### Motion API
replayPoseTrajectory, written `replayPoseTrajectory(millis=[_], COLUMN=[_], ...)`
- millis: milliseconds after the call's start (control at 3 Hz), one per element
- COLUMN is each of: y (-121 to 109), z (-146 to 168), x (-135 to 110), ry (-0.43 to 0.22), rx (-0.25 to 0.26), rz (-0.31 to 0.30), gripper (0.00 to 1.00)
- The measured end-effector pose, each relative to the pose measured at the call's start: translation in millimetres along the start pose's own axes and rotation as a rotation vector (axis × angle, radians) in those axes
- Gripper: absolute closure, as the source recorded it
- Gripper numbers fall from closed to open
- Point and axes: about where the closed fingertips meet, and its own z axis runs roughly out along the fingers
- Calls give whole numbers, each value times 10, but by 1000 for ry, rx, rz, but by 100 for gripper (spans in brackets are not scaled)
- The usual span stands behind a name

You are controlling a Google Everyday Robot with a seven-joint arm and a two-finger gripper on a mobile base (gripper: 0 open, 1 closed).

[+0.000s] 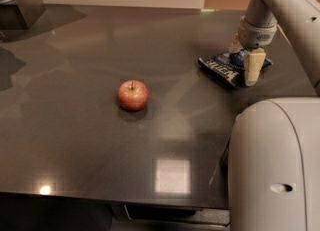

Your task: Pick blue chip bag

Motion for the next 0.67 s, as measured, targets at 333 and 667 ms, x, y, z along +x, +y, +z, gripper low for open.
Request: replayPoseTrajectory(millis=[333, 667], y=[19, 56], z=[-6, -60], x=[12, 46], ry=[2, 1], rx=[-8, -7], rz=[-4, 4], gripper=[40, 63])
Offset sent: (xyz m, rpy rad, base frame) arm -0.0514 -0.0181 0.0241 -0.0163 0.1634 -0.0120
